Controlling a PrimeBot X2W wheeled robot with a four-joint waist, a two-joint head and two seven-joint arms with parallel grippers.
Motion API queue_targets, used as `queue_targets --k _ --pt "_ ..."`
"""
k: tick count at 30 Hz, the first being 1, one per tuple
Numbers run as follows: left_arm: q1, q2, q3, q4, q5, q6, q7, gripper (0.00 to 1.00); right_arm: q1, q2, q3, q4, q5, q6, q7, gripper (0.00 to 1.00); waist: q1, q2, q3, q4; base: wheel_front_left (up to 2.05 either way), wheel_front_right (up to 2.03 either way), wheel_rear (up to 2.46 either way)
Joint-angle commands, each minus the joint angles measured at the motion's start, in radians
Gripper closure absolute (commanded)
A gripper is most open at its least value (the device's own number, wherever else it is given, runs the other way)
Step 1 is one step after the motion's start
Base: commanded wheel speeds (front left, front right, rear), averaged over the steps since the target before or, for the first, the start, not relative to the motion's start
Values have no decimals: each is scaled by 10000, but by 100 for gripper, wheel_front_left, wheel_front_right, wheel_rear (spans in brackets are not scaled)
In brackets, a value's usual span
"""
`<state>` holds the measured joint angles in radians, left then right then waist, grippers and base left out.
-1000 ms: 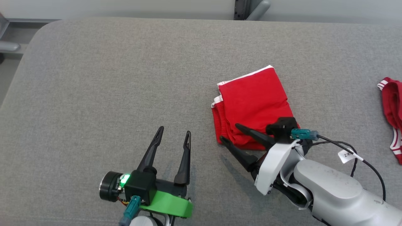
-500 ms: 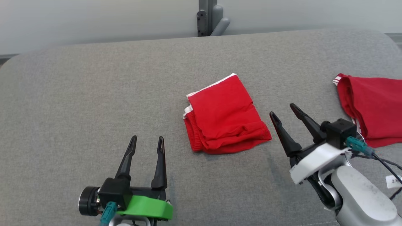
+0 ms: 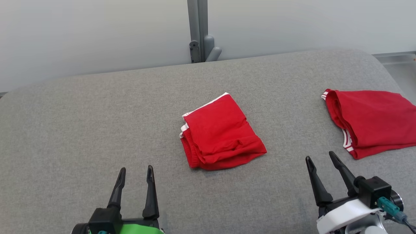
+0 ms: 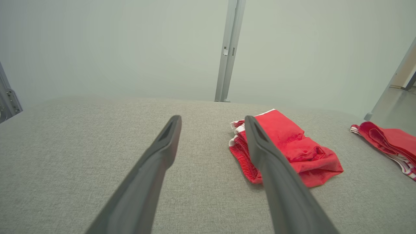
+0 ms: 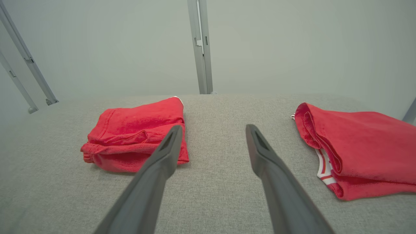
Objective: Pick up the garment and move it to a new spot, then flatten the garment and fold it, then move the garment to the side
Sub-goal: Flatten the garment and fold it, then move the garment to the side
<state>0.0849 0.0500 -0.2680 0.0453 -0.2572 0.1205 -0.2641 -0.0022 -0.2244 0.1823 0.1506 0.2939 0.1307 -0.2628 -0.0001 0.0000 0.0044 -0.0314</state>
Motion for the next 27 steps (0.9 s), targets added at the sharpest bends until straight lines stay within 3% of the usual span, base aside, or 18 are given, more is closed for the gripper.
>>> queue_targets --k 1,9,27 --pt "205 14 64 -36 5 46 15 0 209 69 -65 -133 -105 -2 -33 0 1 0 -138 11 0 0 0" --pt "690 14 325 -162 209 101 15 0 1056 198 -117 -636 -548 -2 -34 0 1 0 -462 147 0 0 0" --pt "954 14 341 30 875 -164 15 0 1094 234 10 -590 -637 -2 -34 0 1 0 -505 340 0 0 0"
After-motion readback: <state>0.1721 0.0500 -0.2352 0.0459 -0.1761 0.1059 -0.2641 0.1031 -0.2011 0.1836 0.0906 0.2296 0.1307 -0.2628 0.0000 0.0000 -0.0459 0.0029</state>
